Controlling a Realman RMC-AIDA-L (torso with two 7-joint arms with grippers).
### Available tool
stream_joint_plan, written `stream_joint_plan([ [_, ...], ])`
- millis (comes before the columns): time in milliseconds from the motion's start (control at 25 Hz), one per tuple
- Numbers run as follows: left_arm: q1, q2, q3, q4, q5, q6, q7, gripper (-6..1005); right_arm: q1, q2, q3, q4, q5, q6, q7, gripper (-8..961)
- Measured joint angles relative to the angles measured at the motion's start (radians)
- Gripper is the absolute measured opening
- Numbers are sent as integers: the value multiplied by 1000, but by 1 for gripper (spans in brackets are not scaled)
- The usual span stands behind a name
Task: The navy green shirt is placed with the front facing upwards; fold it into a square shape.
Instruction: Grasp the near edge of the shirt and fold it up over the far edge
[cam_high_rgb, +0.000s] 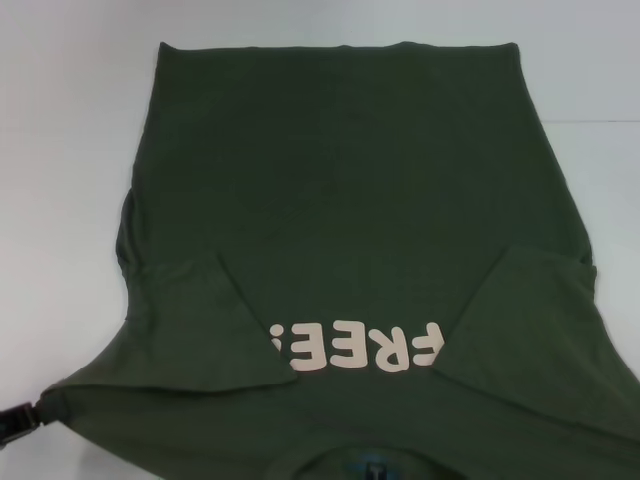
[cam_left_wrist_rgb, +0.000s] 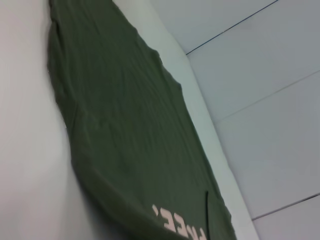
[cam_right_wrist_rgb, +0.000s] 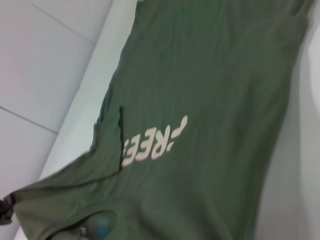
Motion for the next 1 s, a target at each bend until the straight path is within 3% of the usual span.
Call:
stream_joint_plan([
  [160,-54,14,-1,-17,-9,-6,-17,20,29,-9,74,-25,3,-27,9,26],
  [240,-105,32,-1,-50,-10,-31,-26,20,63,-16,103,-27,3,-23,20,30],
  [600,-366,137,7,-262,-10,-317,-32,20,290,-17,114,-17,3,170,88,49],
  [760,-440,145,6,-291,-32,-473,-23,20,397,-10,88,4,3,321,103,58],
  [1000,-503,141,21,-365,-111,-685,44,20,523,2,17,94,3,585,103,70],
])
